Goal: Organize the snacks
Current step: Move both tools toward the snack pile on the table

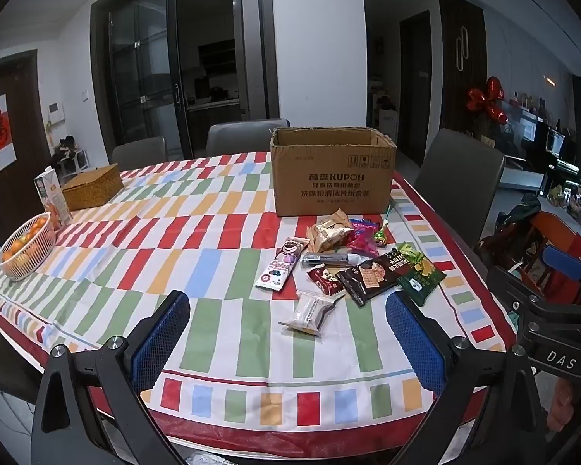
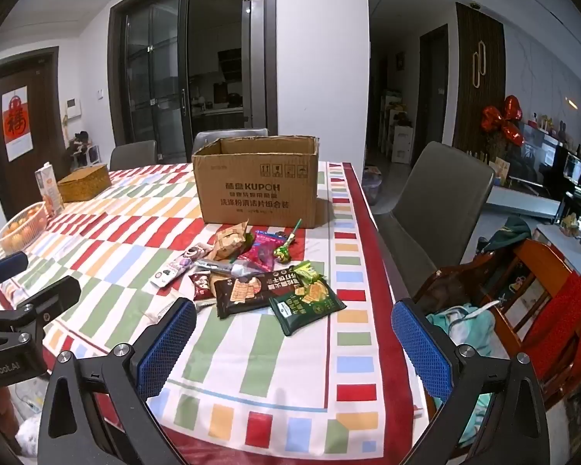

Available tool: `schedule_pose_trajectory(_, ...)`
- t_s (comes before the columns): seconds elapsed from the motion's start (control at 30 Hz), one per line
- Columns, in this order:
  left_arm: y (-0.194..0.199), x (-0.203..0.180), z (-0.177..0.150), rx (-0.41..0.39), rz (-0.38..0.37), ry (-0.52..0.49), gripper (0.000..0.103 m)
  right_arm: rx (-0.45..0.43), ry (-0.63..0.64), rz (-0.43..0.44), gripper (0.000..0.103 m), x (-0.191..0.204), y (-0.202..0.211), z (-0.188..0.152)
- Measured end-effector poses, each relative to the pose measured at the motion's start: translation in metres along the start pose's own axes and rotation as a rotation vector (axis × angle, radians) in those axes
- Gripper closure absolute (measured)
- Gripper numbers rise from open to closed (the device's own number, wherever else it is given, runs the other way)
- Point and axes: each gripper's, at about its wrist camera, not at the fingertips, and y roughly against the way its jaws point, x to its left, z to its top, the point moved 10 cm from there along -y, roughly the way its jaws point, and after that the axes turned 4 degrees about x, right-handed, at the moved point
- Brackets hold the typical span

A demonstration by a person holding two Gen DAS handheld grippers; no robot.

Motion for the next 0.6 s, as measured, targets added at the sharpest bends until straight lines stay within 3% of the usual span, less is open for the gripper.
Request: schedule_pose_trajectory(0.6, -0.023, 0.002, -0.012, 0.059, -0.017, -0.011, 0.0, 0.05, 0.048, 0.026, 0.001, 0.01, -0.018, -0.004)
